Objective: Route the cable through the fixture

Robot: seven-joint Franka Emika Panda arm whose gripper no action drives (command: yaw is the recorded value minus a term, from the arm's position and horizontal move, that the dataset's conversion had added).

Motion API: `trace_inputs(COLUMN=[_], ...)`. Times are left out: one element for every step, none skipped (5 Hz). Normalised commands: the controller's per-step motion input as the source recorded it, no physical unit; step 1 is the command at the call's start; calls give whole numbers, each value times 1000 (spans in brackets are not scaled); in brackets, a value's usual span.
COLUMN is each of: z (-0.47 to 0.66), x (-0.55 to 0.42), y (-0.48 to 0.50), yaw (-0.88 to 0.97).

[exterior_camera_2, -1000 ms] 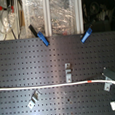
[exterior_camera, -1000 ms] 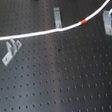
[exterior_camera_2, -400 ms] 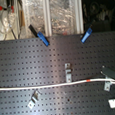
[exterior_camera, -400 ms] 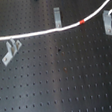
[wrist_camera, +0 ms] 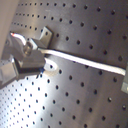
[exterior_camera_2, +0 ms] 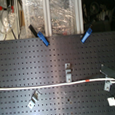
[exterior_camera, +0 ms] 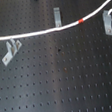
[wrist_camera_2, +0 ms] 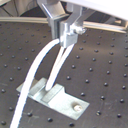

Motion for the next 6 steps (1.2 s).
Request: trace_inputs(z=[162,-2,-51,4,5,4], x=[-225,-58,-317,-450,-439,-438], y=[-176,19,81,75,99,120], yaw=[20,0,-34,-94,-86,-63])
